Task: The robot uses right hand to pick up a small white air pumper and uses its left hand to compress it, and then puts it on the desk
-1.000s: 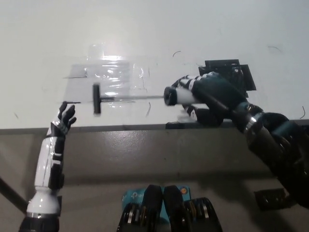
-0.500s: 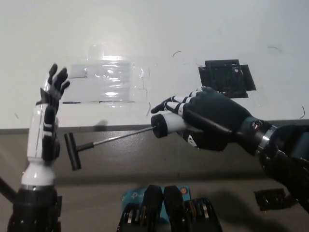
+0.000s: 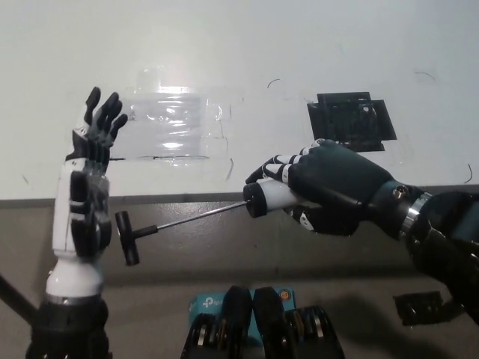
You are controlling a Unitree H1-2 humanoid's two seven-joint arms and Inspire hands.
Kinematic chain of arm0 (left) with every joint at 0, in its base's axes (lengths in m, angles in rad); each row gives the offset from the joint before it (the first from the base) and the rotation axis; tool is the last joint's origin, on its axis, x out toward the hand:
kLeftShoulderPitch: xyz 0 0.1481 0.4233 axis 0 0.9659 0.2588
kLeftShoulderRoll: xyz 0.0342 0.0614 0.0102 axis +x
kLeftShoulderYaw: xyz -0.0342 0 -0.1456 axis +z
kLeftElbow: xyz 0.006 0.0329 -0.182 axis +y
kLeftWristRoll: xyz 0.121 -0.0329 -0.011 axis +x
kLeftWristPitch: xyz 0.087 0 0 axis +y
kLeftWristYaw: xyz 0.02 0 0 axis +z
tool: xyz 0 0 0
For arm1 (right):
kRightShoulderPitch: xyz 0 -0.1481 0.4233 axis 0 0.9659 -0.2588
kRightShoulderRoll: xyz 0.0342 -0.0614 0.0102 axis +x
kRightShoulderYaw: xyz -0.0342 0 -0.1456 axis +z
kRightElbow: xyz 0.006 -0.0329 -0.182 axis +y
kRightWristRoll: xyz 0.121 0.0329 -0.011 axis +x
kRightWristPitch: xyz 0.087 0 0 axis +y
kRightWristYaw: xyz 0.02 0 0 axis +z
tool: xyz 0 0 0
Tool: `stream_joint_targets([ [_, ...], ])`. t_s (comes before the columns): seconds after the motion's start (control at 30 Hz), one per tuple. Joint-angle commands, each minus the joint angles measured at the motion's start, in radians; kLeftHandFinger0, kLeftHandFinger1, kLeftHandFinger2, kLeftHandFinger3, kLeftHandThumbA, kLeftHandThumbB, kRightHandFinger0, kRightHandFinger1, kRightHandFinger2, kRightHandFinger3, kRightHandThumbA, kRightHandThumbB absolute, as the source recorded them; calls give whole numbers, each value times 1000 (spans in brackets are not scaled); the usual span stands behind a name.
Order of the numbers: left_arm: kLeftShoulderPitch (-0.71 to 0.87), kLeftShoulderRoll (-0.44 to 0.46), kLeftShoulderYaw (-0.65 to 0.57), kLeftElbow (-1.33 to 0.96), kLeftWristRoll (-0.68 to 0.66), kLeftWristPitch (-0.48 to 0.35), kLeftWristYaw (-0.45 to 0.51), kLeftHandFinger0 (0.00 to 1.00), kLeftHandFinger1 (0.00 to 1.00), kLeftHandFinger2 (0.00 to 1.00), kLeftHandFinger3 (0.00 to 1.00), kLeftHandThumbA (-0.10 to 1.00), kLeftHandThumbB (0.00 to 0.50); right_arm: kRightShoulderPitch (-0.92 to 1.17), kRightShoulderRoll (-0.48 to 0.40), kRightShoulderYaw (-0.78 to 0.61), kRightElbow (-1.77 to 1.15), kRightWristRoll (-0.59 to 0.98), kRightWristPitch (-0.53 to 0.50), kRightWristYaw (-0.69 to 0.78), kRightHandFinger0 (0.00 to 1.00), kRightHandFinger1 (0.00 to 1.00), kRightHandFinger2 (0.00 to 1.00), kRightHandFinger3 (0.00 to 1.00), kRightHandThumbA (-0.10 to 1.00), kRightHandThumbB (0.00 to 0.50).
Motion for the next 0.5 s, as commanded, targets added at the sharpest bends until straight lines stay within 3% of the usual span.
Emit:
stream_joint_targets([
  [0.0, 20, -4, -11, -60, -64, 2, -8, 1000, 1000, 1000, 1000, 1000, 300, -39, 4, -38, -31, -23, -4, 9, 0, 443, 783, 793, -100, 187],
  [0.47, 37, 5, -21, -43, -66, -10, -9, 1000, 1000, 1000, 1000, 1000, 295, -37, 25, -54, -32, -31, -3, 29, 0, 459, 783, 795, -100, 176],
])
